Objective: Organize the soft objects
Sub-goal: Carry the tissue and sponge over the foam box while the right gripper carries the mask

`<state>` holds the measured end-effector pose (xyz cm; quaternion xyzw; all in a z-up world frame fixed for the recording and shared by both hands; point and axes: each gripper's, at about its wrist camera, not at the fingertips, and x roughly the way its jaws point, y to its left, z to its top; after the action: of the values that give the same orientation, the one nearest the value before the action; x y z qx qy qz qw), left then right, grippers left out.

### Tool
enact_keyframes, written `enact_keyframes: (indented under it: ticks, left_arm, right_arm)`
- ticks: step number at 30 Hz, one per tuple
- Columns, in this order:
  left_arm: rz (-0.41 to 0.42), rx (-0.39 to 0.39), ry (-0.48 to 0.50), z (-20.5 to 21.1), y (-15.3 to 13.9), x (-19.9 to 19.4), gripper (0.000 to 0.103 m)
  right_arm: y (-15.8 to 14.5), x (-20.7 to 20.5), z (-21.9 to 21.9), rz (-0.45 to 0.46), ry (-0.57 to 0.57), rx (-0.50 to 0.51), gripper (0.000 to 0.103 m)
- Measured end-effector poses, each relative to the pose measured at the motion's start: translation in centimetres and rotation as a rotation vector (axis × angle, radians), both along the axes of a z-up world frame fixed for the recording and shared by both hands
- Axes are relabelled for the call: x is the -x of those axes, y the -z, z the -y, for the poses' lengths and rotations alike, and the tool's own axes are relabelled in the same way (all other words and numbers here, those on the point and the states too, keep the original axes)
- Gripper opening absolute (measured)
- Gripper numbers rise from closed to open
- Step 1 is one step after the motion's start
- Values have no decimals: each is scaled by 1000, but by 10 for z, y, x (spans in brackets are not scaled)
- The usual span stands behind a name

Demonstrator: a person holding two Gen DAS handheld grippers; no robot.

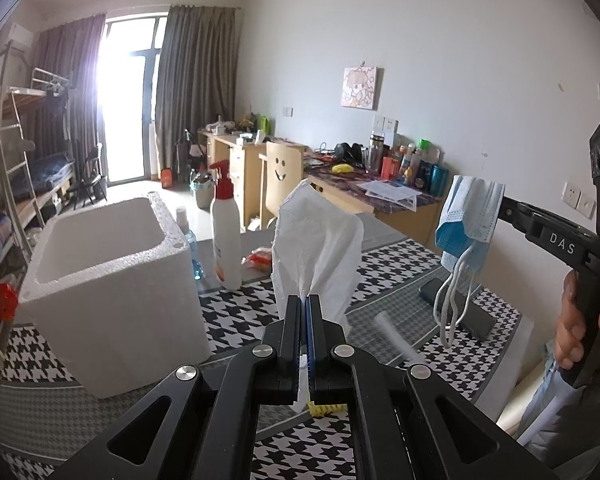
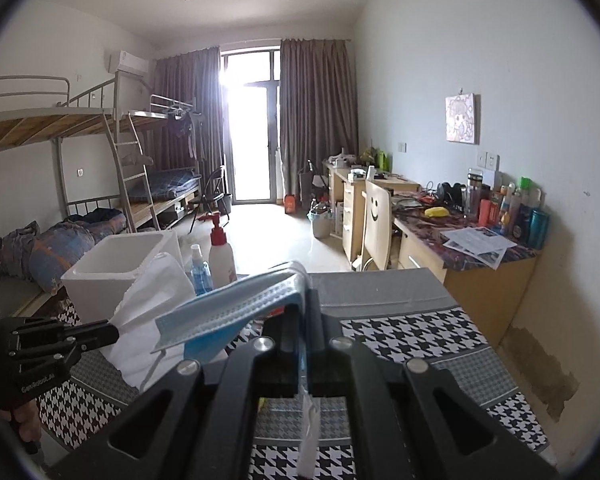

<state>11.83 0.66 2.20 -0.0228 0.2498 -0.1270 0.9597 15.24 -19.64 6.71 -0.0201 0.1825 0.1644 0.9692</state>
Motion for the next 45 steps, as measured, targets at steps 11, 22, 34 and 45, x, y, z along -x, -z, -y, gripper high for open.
enact_keyframes:
  ticks: [11,22,34,45]
  left_arm:
    - [25,-12,-14,2,-7,4,2]
    - [38,-27,-35,0,-14,1,2]
    - [64,-31,-84,-10,-28,-8,2]
    - [98,-45,-115,-17,-45,-20,2]
  right_arm:
    - [6,1,-7,-19,-27,-2,4]
    - [7,-1,-10,-33,-39,-15,4]
    - [2,-6,-22,-23,-58,-18,4]
    - [-8,-14,-34,-5,-77,-16,4]
